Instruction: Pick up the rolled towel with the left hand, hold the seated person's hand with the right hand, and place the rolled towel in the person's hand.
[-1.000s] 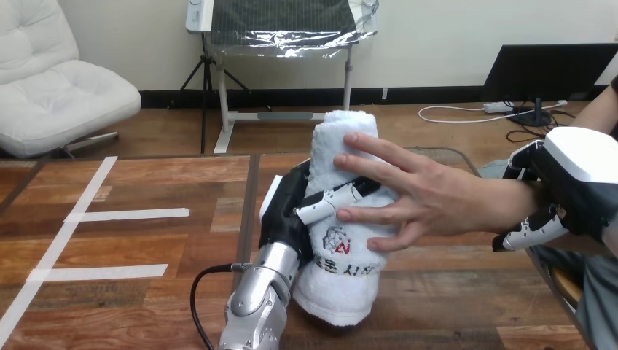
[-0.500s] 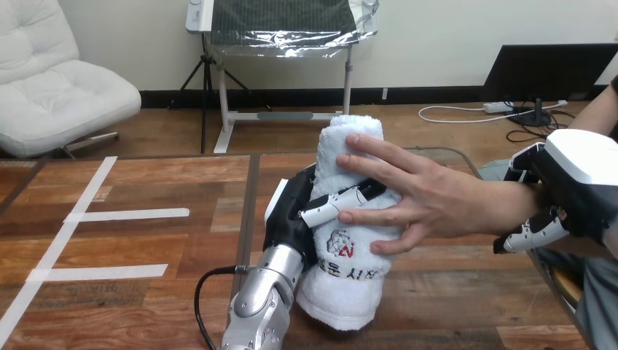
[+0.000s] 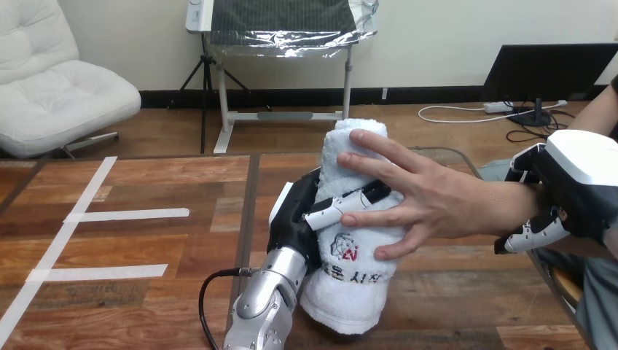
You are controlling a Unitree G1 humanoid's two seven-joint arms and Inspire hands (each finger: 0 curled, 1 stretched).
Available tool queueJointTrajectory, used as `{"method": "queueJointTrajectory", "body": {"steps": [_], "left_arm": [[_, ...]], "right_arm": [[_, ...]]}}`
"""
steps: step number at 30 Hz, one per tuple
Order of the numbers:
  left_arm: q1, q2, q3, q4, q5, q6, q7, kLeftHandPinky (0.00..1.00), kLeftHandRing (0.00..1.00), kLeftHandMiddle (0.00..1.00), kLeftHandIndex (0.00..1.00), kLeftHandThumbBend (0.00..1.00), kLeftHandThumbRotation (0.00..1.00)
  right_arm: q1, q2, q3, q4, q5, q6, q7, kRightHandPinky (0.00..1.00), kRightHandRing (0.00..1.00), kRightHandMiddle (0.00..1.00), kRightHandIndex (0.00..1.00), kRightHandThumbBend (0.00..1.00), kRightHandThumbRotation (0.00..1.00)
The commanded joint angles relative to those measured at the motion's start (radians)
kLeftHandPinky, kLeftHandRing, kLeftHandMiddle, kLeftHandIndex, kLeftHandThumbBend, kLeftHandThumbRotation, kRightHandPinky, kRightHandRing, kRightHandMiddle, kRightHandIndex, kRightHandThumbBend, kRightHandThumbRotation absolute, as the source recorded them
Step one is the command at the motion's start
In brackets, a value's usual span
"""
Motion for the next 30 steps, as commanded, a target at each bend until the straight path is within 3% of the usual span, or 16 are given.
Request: {"method": "queueJointTrajectory", "body": {"steps": [1, 18, 30], "left_arm": [[-0.121, -0.276, -0.055, -0.143, 0.003, -0.026, -0.033, 0.30, 0.35, 0.40, 0.44, 0.98, 0.12], [-0.114, -0.271, -0.074, -0.150, 0.014, -0.026, -0.020, 0.30, 0.35, 0.40, 0.44, 0.99, 0.15], [-0.115, -0.263, -0.076, -0.143, 0.008, -0.029, -0.023, 0.31, 0.35, 0.41, 0.44, 0.99, 0.14]], "right_arm": [[-0.003, 0.038, -0.024, -0.038, 0.020, 0.016, -0.006, 0.35, 0.41, 0.49, 0.48, 0.83, 0.00], [0.003, 0.037, -0.027, -0.040, 0.026, 0.009, -0.008, 0.41, 0.48, 0.54, 0.47, 0.83, 0.00], [0.000, 0.039, -0.023, -0.040, 0.019, 0.026, -0.004, 0.35, 0.43, 0.50, 0.47, 0.83, 0.00]]}}
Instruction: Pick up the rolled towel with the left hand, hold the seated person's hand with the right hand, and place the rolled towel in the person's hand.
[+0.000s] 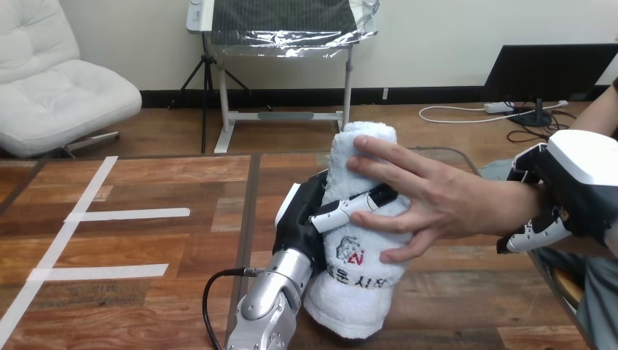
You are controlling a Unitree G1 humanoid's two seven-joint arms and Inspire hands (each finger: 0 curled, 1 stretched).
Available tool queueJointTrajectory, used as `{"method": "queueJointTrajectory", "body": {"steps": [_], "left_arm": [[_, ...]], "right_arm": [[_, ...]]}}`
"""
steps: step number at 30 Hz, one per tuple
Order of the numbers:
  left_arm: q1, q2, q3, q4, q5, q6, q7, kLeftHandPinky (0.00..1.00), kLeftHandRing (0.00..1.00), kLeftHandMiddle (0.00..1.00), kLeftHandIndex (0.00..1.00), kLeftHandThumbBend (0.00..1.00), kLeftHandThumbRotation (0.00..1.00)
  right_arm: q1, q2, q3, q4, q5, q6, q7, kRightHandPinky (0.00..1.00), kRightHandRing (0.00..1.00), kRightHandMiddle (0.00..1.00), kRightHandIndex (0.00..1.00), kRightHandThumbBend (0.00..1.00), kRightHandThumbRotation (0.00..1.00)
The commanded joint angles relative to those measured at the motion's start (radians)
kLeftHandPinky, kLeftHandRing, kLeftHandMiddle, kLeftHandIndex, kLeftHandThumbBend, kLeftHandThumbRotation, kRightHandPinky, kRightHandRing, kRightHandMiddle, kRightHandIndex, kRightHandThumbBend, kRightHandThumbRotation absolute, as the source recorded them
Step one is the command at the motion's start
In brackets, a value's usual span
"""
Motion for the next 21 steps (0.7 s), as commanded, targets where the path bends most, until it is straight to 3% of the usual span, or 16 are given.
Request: {"method": "queueJointTrajectory", "body": {"steps": [1, 21], "left_arm": [[-0.121, -0.260, -0.042, -0.139, 0.005, -0.028, -0.026, 0.31, 0.35, 0.41, 0.44, 0.99, 0.14], [-0.122, -0.255, -0.038, -0.132, -0.006, -0.030, -0.038, 0.31, 0.35, 0.41, 0.44, 0.97, 0.13]], "right_arm": [[-0.001, 0.039, -0.019, -0.040, 0.019, 0.016, -0.003, 0.35, 0.42, 0.50, 0.47, 0.83, 0.00], [-0.004, 0.038, -0.017, -0.038, 0.022, 0.009, -0.005, 0.35, 0.42, 0.49, 0.47, 0.83, 0.00]]}}
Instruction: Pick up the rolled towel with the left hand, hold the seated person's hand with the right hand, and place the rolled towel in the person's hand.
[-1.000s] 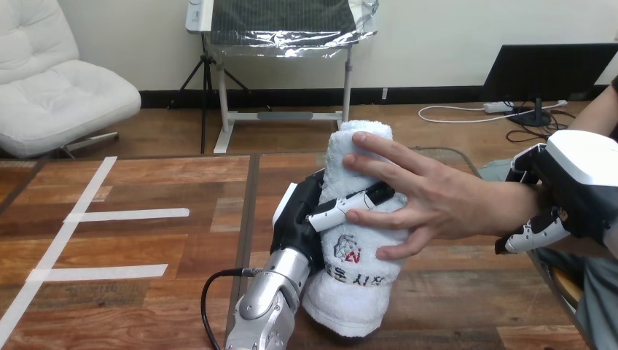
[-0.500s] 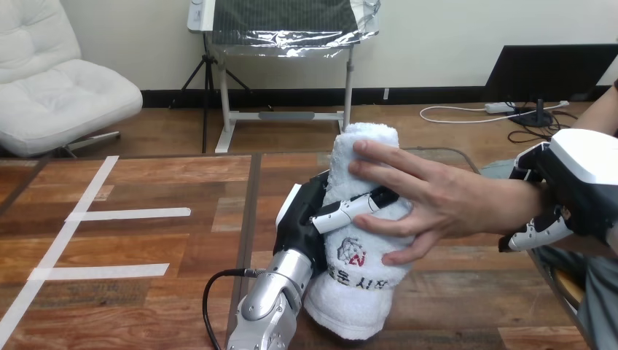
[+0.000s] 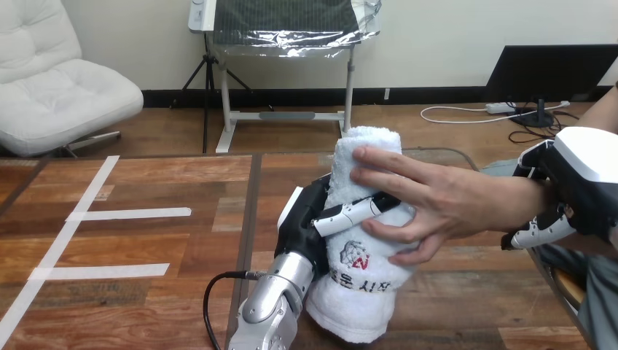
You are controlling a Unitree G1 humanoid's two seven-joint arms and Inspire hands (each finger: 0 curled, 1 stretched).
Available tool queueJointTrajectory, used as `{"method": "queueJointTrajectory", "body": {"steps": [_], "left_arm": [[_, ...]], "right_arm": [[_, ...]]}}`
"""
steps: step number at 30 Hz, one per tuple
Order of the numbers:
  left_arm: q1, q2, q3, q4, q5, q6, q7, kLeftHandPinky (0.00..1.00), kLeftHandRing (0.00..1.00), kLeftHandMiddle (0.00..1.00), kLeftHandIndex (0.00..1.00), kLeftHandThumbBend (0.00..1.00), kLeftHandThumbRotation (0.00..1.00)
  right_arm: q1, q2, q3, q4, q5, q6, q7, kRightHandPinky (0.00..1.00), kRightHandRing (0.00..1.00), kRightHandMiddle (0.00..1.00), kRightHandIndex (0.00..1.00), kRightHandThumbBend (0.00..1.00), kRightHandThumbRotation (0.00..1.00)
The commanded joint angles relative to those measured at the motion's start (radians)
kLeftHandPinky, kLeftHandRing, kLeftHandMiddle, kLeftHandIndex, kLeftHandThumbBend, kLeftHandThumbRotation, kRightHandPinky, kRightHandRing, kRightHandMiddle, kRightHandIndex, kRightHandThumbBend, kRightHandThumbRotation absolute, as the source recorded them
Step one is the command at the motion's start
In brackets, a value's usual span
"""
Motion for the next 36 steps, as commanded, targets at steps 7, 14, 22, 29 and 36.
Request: {"method": "queueJointTrajectory", "body": {"steps": [7, 14, 22, 29, 36], "left_arm": [[-0.133, -0.248, -0.032, -0.131, -0.003, -0.026, -0.039, 0.32, 0.36, 0.41, 0.44, 0.97, 0.14], [-0.135, -0.247, -0.031, -0.128, -0.004, -0.023, -0.039, 0.32, 0.36, 0.41, 0.44, 0.97, 0.14], [-0.137, -0.246, -0.030, -0.125, -0.008, -0.019, -0.036, 0.32, 0.36, 0.41, 0.44, 0.98, 0.14], [-0.137, -0.246, -0.027, -0.126, -0.015, -0.016, -0.039, 0.32, 0.36, 0.41, 0.44, 0.98, 0.13], [-0.138, -0.245, -0.027, -0.127, -0.017, -0.015, -0.040, 0.31, 0.35, 0.41, 0.44, 0.98, 0.13]], "right_arm": [[-0.007, 0.037, -0.008, -0.035, 0.023, -0.001, 0.002, 0.36, 0.43, 0.49, 0.48, 0.83, 0.00], [-0.009, 0.039, -0.007, -0.034, 0.020, 0.003, 0.000, 0.38, 0.45, 0.51, 0.48, 0.83, 0.00], [-0.011, 0.036, -0.009, -0.027, 0.023, -0.007, -0.004, 0.38, 0.45, 0.51, 0.48, 0.83, 0.00], [-0.013, 0.038, -0.010, -0.024, 0.028, -0.007, -0.004, 0.38, 0.44, 0.51, 0.49, 0.83, 0.00], [-0.014, 0.035, -0.009, -0.021, 0.025, -0.011, -0.007, 0.39, 0.45, 0.51, 0.49, 0.83, 0.00]]}}
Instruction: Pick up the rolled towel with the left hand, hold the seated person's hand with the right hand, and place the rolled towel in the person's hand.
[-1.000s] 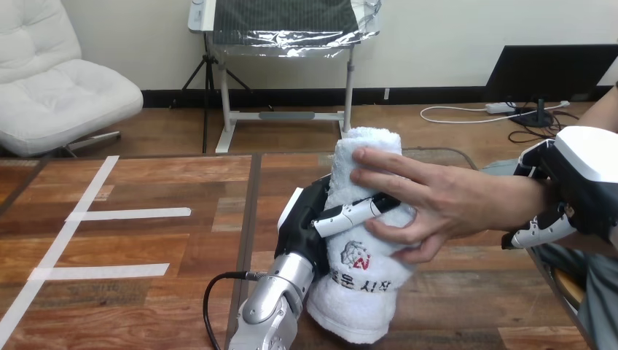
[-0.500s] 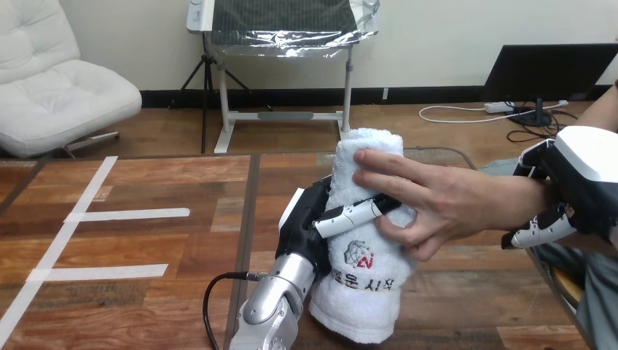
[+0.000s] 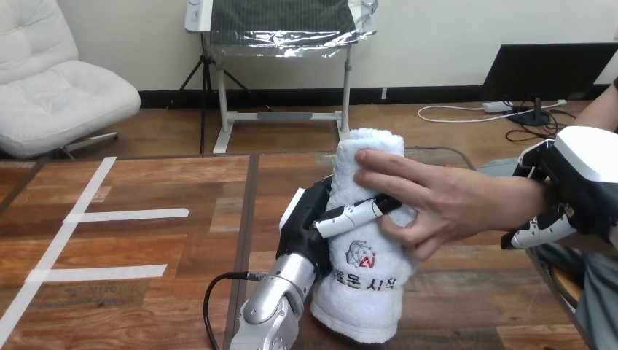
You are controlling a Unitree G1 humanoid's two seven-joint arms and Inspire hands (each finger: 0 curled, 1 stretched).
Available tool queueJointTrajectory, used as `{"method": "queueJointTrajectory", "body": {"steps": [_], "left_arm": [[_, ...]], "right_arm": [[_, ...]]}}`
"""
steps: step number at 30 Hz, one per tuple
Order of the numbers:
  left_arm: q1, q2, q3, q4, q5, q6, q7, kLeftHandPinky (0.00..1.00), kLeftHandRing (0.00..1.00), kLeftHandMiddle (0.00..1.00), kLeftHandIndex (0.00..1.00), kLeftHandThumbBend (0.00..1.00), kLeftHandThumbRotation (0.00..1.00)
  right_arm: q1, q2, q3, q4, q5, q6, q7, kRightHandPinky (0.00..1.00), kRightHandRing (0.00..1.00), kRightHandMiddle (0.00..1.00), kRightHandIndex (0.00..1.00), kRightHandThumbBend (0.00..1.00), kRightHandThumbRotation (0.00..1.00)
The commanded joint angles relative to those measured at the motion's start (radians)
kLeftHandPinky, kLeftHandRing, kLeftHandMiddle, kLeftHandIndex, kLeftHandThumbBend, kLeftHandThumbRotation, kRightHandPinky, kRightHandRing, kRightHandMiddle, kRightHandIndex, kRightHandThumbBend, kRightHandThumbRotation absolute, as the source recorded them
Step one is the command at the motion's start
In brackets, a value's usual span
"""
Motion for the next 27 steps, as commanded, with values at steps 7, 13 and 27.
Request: {"method": "queueJointTrajectory", "body": {"steps": [7, 13, 27], "left_arm": [[-0.141, -0.244, -0.015, -0.125, -0.017, -0.021, -0.042, 0.31, 0.35, 0.41, 0.44, 0.98, 0.13], [-0.140, -0.240, -0.020, -0.127, -0.007, -0.020, -0.035, 0.31, 0.36, 0.41, 0.44, 0.98, 0.13], [-0.140, -0.225, -0.031, -0.124, 0.001, -0.001, -0.055, 0.32, 0.36, 0.42, 0.45, 0.99, 0.15]], "right_arm": [[-0.013, 0.035, -0.009, -0.019, 0.025, -0.015, -0.008, 0.39, 0.45, 0.51, 0.49, 0.84, 0.00], [-0.015, 0.040, -0.007, -0.026, 0.023, 0.002, -0.002, 0.39, 0.45, 0.52, 0.52, 0.84, 0.00], [-0.002, 0.000, 0.023, -0.026, -0.043, -0.008, 0.016, 0.61, 0.73, 0.78, 0.76, 0.90, 0.00]]}}
